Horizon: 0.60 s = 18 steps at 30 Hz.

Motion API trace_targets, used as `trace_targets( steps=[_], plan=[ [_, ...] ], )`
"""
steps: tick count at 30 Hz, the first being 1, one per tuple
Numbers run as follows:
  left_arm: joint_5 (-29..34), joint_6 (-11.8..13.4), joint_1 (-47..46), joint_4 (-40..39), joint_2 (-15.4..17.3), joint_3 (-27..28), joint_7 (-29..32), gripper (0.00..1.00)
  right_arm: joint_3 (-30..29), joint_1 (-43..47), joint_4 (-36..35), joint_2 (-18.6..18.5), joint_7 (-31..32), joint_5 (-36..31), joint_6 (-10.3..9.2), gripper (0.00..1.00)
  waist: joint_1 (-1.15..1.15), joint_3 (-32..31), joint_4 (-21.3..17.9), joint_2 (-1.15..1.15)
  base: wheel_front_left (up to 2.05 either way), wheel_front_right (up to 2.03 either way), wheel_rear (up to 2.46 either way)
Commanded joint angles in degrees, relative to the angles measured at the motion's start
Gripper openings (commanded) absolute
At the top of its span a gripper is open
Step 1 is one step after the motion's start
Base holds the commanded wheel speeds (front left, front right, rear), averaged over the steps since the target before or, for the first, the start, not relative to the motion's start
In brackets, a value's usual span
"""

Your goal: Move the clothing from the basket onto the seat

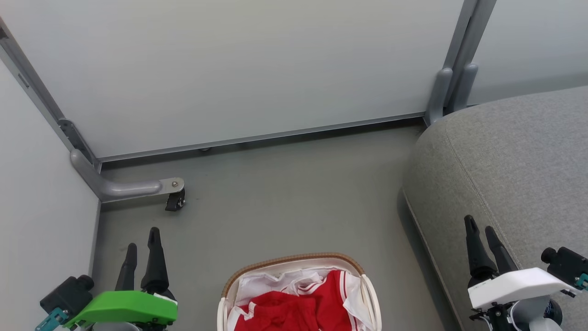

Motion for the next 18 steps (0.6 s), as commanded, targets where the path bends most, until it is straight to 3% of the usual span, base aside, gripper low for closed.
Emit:
trace_targets(
  steps=[1, 18],
  plan=[
    [2.2, 0.2, 0.2, -0.6, 0.4, -0.3, -0.6, 1.0, 0.1, 0.3, -0.7, -0.4, -0.7, -2.1, 0.02, 1.0, 0.0, 0.0, 0.0, 0.0, 0.0, 0.0, 0.0],
    [14.6, 0.4, 2.1, 1.3, 0.5, -2.4, -3.4, 1.0, 0.2, 1.5, -0.5, -0.5, -3.5, -13.9, 0.02, 1.0, 0.0, -0.6, 0.4, 0.0, 0.0, 0.0, 0.0]
  ],
)
